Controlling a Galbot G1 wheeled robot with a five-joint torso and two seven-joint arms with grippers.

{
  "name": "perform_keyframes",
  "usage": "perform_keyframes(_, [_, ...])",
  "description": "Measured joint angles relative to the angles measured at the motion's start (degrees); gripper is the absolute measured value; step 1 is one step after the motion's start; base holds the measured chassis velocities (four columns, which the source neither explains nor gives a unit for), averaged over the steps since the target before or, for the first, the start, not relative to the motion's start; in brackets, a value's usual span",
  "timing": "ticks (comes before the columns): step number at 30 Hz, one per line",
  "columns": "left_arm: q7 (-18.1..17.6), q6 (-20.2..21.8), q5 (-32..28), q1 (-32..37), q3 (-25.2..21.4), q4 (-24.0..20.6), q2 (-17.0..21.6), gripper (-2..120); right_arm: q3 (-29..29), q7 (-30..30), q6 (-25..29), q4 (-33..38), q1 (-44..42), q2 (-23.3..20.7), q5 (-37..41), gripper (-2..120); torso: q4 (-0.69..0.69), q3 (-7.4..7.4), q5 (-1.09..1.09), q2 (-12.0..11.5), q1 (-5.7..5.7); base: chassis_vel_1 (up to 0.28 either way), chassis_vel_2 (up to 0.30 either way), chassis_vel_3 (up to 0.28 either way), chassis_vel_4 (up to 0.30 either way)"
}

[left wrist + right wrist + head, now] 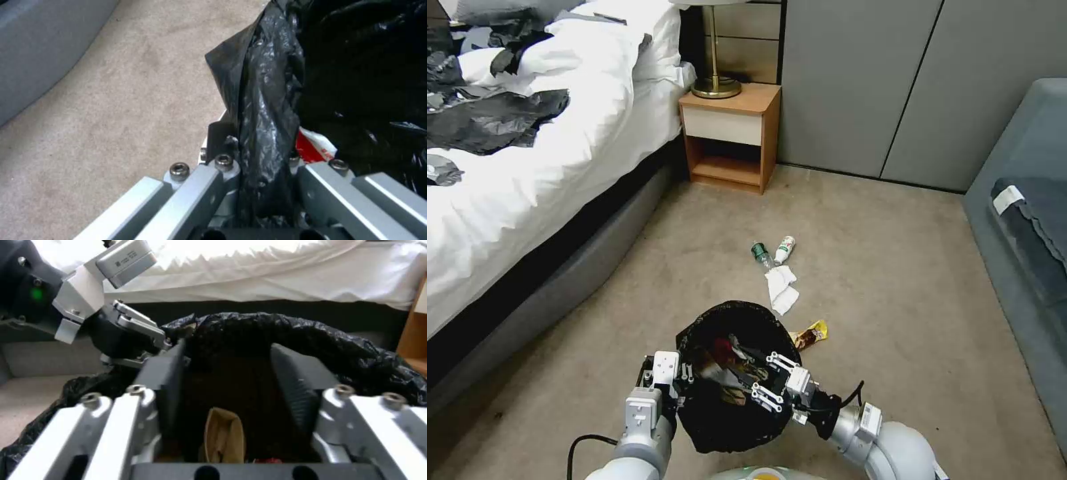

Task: Pick up the trash bin, then pick up the garbage from the floor and place it into the trash bin.

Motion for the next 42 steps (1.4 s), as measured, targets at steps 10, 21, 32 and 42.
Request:
perform_keyframes(10, [0.0,0.08,0.13,-0.23,0.05,0.0,-0.03,1,0.77,0.01,0.54,1.33,-0.73,-0.58,0.11,93,0.0,0.0,0.0,0.0,0.0,0.0,0.0,0.0,0.0])
perform_keyframes(21, [0.03,0.09,-0.1,-0.59,-0.89,0.5,0.08,1,3.59,13.81,2.02,15.01,-3.45,0.81,2.04,113,0.01,0.0,-0.01,0.0,0.0,0.0,0.0,0.0,0.0])
perform_keyframes(32, [0.08,-0.04,-0.69,-1.51,-1.96,0.51,0.23,1,6.81,39.99,-0.32,24.74,-9.81,3.78,-6.03,111,-0.01,0.0,-0.01,0.0,0.0,0.0,0.0,0.0,0.0])
perform_keyframes(42, [0.14,-0.3,-1.3,-1.76,-2.71,0.1,0.28,1,8.04,47.76,0.28,18.09,-14.66,4.63,-7.42,100,0.0,0.0,0.0,0.0,0.0,0.0,0.0,0.0,0.0])
